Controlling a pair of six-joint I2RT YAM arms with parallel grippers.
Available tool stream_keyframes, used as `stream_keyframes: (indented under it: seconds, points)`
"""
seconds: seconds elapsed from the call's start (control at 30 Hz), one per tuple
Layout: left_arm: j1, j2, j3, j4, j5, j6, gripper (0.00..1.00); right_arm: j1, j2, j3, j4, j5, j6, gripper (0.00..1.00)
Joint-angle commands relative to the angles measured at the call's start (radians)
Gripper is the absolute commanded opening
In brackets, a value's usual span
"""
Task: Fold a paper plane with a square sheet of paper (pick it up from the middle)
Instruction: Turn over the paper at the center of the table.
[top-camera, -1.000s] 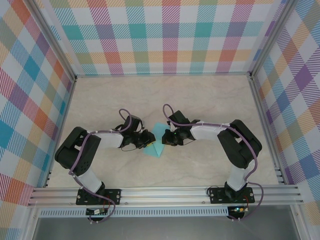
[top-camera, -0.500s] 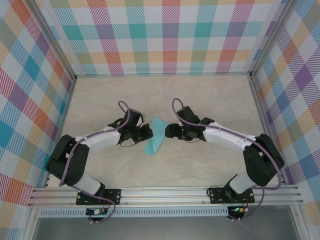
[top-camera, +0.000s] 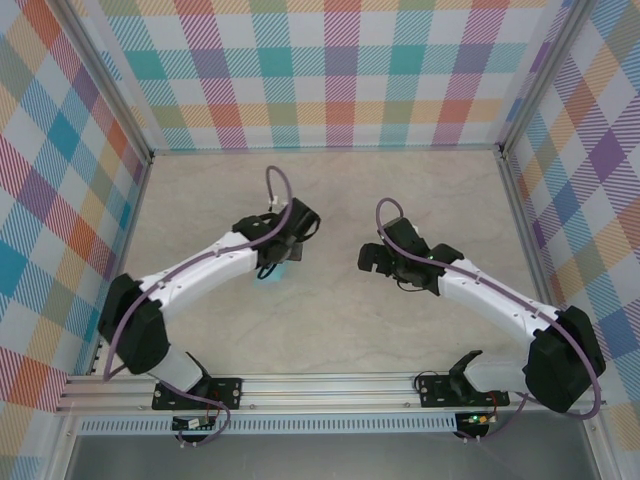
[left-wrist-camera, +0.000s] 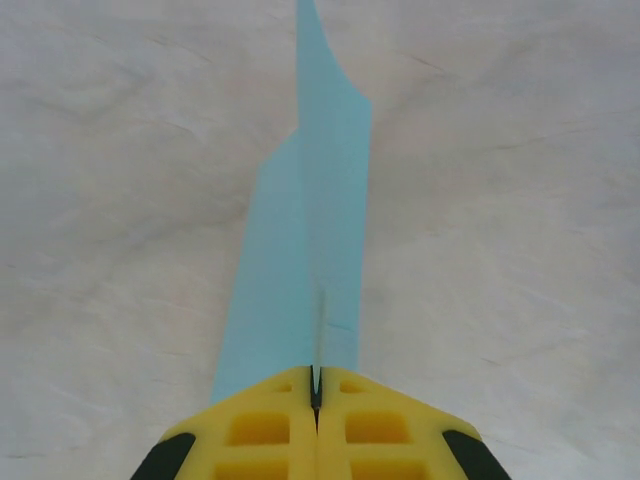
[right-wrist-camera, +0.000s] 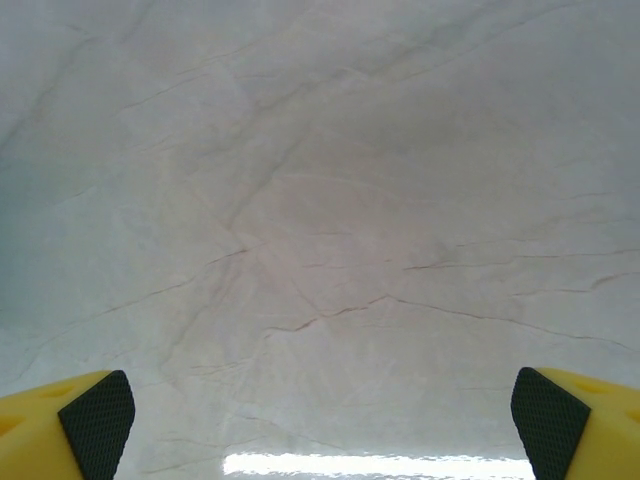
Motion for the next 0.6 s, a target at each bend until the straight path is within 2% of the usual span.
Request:
stream_keyframes:
  seconds: [0.0,0.13,0.27,0.4,0.57]
  points:
    - [-0.059,0.158,0.066,-0.137,-0.320,0.040,0.02,-0.021,-0.006,-0.026,-0.077,0.047,0.070,1.00]
    - [-0.106,0.320,0.119,-0.108,-0.349,0.037,0.01,-0.046,-0.012,-0.036,-0.136,0.070,0.138,1.00]
    - [-0.150,0.422,0.155,-0.074,-0.308,0.034,0.02,-0.097,0.009,-0.004,-0.305,0.126,0.255,1.00]
    - [-0.171,0.446,0.147,-0.028,-0.205,0.015,0.03,-0.123,-0.010,-0.016,-0.325,0.127,0.264,1.00]
    - [-0.172,0.448,0.116,0.034,-0.057,-0.021,0.08,-0.147,-0.029,-0.017,-0.343,0.126,0.275,1.00]
